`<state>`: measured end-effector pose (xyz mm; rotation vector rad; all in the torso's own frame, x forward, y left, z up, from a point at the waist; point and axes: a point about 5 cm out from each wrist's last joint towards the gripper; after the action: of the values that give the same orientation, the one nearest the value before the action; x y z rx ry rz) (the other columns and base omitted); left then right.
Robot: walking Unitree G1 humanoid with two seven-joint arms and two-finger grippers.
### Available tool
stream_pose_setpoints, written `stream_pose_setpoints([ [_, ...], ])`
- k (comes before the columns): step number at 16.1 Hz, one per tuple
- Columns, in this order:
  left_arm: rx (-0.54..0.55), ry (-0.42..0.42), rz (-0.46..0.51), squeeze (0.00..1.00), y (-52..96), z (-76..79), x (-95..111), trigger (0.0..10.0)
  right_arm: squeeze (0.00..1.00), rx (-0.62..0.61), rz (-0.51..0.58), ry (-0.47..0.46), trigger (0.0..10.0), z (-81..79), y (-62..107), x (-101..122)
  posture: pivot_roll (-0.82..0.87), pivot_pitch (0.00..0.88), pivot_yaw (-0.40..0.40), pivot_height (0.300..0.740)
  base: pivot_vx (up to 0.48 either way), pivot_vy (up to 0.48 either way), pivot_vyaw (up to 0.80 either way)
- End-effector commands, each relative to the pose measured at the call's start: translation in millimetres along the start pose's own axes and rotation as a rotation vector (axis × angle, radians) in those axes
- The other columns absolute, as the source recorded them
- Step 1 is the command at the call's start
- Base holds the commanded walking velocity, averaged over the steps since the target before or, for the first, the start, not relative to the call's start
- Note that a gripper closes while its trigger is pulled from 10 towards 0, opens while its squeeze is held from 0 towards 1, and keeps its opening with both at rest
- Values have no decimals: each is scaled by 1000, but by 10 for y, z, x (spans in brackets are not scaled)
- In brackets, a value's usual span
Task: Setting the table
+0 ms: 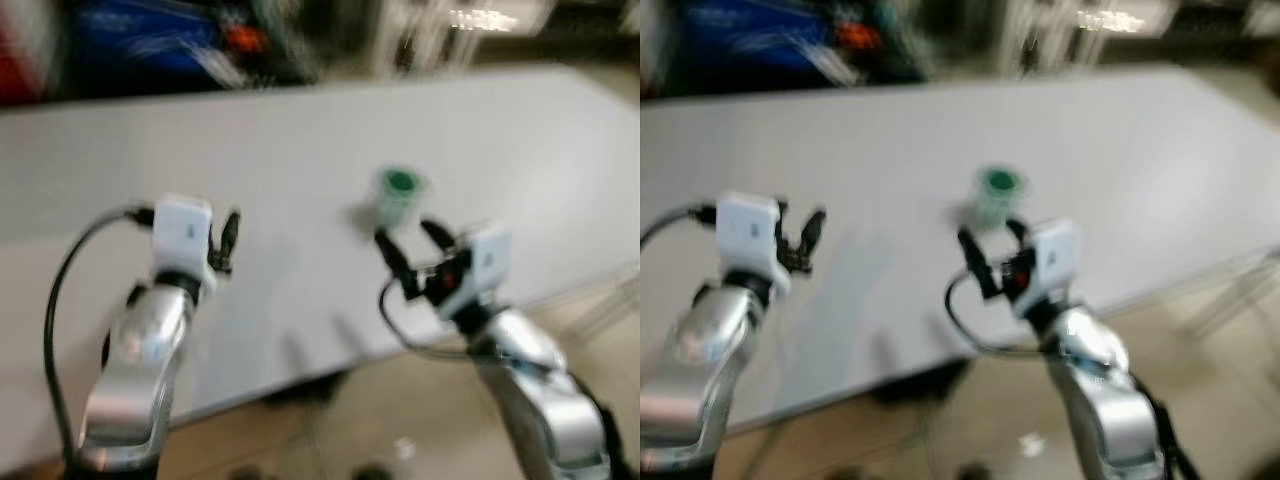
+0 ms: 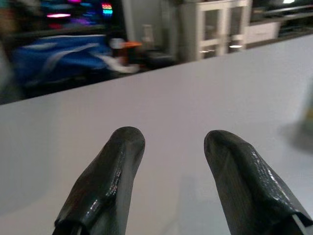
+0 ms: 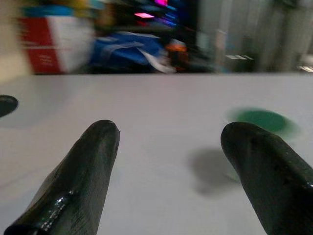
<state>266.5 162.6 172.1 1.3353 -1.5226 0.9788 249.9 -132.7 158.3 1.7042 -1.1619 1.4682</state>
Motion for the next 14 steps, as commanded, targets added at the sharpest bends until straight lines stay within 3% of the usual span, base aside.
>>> stream_pose_setpoints([
  [1,-5,-6,4,0,2,36,29,10000,0,-11,-5,-3,10000,55,38,-5,36,42,-58,740,0,480,800],
  [7,-16,-35,14,0,-5,45,72,10000,0,12,-6,1,10000,51,58,-29,41,43,-45,740,0,480,800],
  [9,-33,-51,24,0,-6,50,91,10000,0,-60,23,-90,10000,119,112,-36,44,42,-41,740,0,480,0],
  [14,-35,-57,30,0,-5,50,98,10000,0,-85,29,-90,10000,139,129,-48,45,30,-40,740,0,480,0],
])
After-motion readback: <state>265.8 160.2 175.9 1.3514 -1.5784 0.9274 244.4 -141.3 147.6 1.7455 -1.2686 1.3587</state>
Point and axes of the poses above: a point about 5 cm out from each wrist's last joint towards the gripper, its own y axis pointing back from the gripper into the wrist, its own x axis along the axis of the wrist's last joint, z = x × y, and after that the axes turned 8 degrees about -y, right-handed
